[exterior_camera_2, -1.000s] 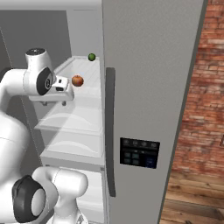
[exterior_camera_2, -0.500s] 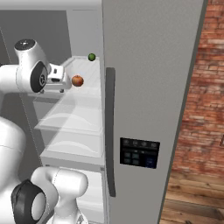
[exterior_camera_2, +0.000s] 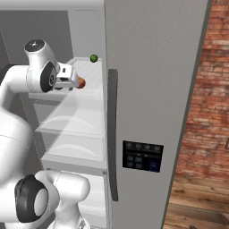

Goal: Pick up the apple and kiwi from the fridge and place one fruit on each plate on the dining counter.

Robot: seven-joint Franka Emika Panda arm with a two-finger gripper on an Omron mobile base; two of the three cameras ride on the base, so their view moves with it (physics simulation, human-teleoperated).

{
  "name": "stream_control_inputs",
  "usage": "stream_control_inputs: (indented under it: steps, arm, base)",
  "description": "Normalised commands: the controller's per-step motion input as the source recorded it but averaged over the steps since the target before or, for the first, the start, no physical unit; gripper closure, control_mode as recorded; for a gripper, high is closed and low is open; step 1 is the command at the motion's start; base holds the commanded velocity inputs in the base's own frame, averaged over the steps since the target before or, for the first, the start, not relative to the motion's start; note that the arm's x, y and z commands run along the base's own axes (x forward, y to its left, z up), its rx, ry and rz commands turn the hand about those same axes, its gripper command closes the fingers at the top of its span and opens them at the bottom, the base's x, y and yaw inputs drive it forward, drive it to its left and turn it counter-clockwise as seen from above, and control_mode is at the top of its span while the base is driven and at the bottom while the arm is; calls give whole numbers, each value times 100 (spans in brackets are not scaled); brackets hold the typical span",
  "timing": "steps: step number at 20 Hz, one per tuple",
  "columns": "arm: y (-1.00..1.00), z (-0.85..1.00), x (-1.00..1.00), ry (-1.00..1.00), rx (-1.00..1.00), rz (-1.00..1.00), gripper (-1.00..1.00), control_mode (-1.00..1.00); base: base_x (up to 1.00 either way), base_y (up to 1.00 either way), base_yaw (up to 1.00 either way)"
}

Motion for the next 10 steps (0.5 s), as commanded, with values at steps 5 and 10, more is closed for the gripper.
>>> stream_control_inputs:
  steps: [5, 10]
  arm:
    - [-7, 15, 2, -6, 15, -11, -100, -100]
    - [-24, 0, 6, -6, 17, -11, -100, -100]
  base:
    - [0, 0, 0]
    - [0, 0, 0]
